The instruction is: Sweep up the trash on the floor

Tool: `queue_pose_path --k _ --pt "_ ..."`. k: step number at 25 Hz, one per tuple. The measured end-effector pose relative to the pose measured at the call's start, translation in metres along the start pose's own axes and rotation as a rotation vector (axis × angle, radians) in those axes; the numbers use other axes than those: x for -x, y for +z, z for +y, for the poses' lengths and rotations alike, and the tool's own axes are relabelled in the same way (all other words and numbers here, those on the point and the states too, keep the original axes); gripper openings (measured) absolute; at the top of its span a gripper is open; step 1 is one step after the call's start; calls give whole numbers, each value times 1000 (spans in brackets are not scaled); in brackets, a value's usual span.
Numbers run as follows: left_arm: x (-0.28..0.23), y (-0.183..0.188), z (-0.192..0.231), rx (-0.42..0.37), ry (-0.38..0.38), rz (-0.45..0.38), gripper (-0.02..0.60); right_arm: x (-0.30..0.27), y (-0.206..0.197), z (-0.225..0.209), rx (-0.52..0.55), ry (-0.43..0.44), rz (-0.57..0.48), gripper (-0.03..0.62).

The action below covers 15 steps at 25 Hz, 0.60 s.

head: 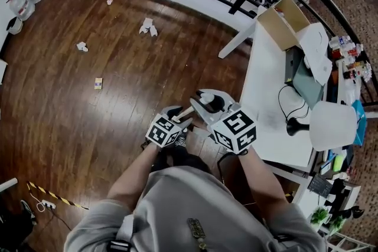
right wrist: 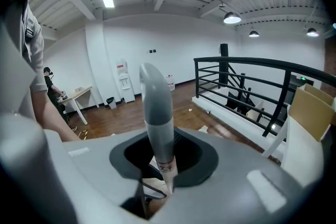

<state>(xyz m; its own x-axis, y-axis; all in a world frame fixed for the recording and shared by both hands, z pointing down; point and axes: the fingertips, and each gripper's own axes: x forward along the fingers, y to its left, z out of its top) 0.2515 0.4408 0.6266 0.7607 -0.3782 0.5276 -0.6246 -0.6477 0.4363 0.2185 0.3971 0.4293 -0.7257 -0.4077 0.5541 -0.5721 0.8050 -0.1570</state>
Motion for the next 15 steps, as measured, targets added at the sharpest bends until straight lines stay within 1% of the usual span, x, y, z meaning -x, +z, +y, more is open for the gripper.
queue_pose_path --k 3,7,8,9,10,13,15 --pt "10 -2 4 1 7 -12 206 0 22 22 22 40 -28 80" --pt "31 2 18 17 30 -59 206 -6 52 51 56 98 -63 80" --pt "39 3 25 19 48 -72 200 -10 58 57 66 112 -70 80" --pt "49 4 34 19 72 -87 178 -15 64 64 77 126 -76 80" --pt "59 5 43 18 97 -99 116 -20 69 70 88 139 -80 80" --pt "92 3 69 10 155 -115 122 -39 84 92 124 181 -85 80" --pt "114 2 86 17 196 -124 138 -51 94 105 149 213 -85 80"
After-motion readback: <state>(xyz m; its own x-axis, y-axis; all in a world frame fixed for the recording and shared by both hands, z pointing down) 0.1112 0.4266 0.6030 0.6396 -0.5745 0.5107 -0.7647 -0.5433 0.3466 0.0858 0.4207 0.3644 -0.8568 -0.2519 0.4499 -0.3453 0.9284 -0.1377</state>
